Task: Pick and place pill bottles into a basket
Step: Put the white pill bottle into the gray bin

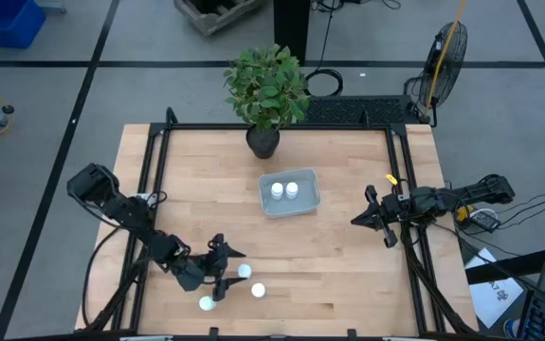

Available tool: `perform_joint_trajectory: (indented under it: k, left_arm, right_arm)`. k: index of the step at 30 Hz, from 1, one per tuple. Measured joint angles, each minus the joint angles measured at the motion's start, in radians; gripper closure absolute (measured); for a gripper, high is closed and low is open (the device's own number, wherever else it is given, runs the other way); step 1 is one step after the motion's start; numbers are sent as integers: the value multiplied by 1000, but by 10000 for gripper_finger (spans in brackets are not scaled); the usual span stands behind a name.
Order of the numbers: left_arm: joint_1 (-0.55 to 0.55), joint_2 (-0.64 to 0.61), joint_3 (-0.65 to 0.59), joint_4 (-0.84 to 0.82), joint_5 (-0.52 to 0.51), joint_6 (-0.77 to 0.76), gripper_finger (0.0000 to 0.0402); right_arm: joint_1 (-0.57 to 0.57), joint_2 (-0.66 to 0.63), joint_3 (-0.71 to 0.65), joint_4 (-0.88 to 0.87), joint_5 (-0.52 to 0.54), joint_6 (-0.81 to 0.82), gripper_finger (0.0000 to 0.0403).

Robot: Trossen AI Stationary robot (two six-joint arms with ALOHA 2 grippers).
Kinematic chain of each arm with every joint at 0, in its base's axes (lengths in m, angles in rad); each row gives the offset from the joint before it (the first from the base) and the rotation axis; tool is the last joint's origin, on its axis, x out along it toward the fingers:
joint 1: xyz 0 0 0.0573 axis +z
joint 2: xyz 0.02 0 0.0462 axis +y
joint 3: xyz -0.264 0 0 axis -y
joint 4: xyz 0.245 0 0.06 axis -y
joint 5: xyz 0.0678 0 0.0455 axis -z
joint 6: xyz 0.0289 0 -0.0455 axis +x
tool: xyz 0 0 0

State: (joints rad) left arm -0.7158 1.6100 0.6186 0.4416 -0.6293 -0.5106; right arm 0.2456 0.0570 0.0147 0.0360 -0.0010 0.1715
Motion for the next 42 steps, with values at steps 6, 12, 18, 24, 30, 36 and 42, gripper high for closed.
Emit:
perform_joint_trajectory:
  k: [6,12,18,24,30,36,42]
  left_arm:
    - [0,0,-1,-67,7,-65,50]
    - [0,0,-1,-66,4,-86,48]
    - [0,41,-1,-69,24,-133,61]
    - [2,102,-1,-14,26,-145,73]
    - [9,126,-1,4,25,-142,86]
    - [15,126,-1,34,26,-120,115]
    - [25,125,-1,35,25,-116,156]
  right_arm:
    - [0,0,0,0,0,0,403]
    - [0,0,0,0,0,0,403]
    - [0,0,0,0,0,0,403]
    - [0,0,0,0,0,0,403]
    - [0,0,-1,0,0,0,403]
    - [0,0,-1,0,0,0,403]
    - [0,0,-1,0,0,0,403]
